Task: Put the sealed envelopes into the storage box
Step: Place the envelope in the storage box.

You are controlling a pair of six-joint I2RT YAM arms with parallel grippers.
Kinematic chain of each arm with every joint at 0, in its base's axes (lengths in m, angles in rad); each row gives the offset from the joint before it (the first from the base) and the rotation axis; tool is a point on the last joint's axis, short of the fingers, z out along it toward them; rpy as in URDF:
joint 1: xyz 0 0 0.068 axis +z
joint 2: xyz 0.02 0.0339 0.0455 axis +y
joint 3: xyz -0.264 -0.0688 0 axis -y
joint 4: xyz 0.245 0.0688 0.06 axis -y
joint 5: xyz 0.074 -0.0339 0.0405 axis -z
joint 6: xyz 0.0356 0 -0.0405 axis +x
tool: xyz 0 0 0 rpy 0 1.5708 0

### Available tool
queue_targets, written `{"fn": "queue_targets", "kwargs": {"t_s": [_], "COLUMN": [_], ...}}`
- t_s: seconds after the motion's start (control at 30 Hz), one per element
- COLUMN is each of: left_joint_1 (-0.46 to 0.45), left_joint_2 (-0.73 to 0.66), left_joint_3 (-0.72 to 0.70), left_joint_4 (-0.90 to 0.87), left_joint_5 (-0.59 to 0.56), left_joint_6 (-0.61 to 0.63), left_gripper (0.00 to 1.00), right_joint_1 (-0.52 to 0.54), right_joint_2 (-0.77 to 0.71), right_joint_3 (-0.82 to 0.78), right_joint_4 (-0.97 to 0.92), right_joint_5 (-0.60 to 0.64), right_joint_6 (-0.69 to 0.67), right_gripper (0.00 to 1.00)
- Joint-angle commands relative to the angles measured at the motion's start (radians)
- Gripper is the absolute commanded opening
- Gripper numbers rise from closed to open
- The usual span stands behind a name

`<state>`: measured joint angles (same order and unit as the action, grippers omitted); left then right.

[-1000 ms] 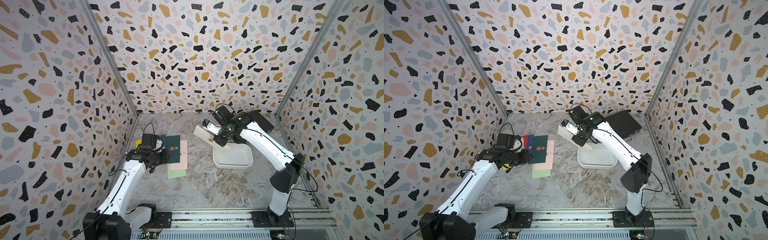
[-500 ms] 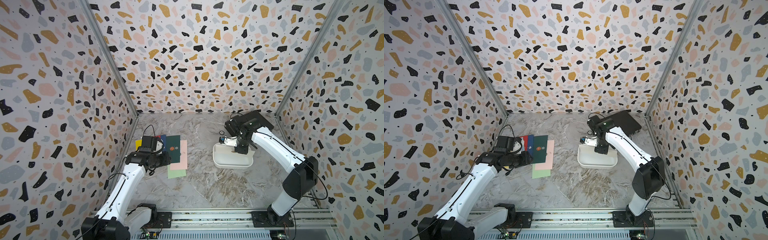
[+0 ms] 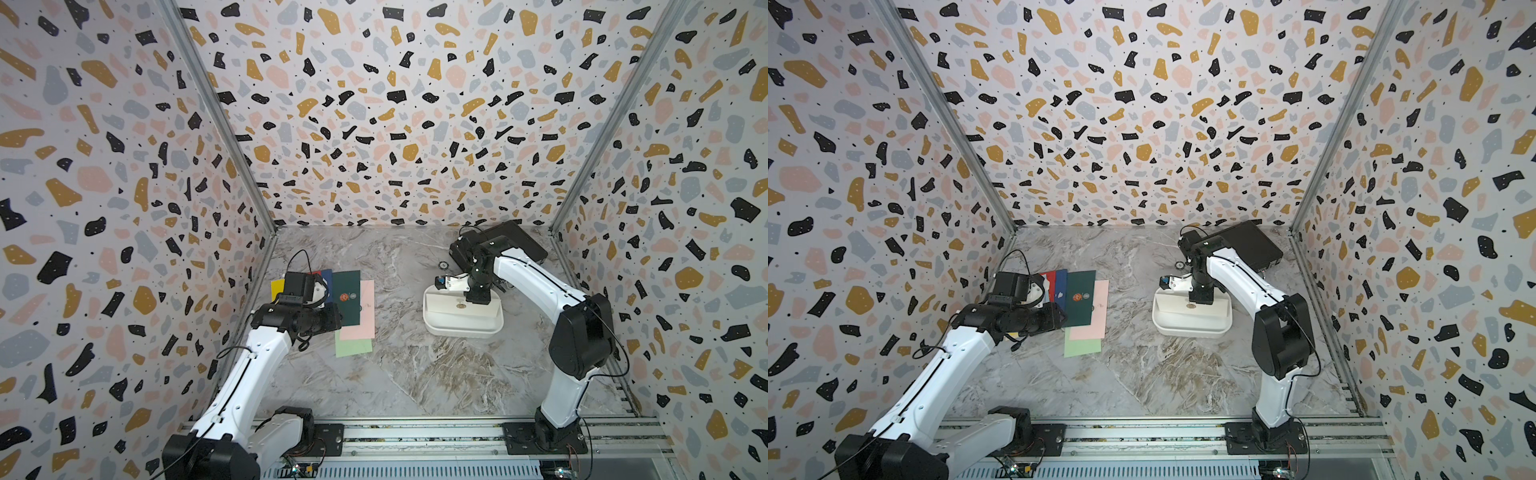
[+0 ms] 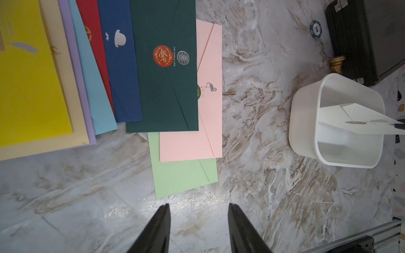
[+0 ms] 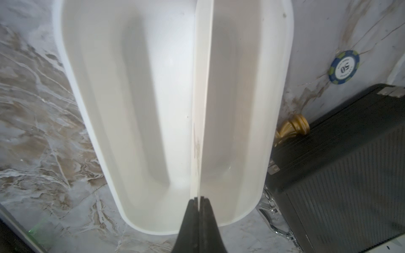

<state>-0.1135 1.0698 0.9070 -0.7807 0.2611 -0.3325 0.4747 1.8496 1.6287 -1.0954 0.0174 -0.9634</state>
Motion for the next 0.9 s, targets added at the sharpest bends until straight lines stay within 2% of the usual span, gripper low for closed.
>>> {"fn": "queue_targets", "kwargs": {"t_s": [0.0,0.17,0.47,0.6,0.87], "left_joint_1": [-0.005,-0.005,-0.008,-0.008,-0.009], "left_joint_2": [-0.011,-0.007,-0.008,-0.006,0.002], "left_joint_3": [-0.010,-0.009,-0.011,-0.010,-0.009], "left_joint_4": [0.022,0.021,0.020,0.021,0.017], "left_joint_5": [0.001,0.003,-0.004,-0.005,-0.007], "left_joint_6": [0.013,0.015,0.015,0.015,0.015], "left_gripper": [0.47,0.47,0.47,0.48,0.48], "right_joint_1": [-0.016,-0.029,-0.035,-0.035,-0.034], "right_joint_2": [-0.017,-0.018,0.039,0.052,0.056], "right_joint_3": [0.039,0.006,0.034,0.051,0.067], "right_joint_4": [0.018,0.064,0.098,0.113,0.171], "right_joint_5": [-0.065,-0.117,-0.084,-0.088,-0.067], "right_joint_6": [-0.008,-0.027,-0.043,-0.043,-0.025], "right_gripper": [0.00,0.00,0.00,0.12,0.26]}}
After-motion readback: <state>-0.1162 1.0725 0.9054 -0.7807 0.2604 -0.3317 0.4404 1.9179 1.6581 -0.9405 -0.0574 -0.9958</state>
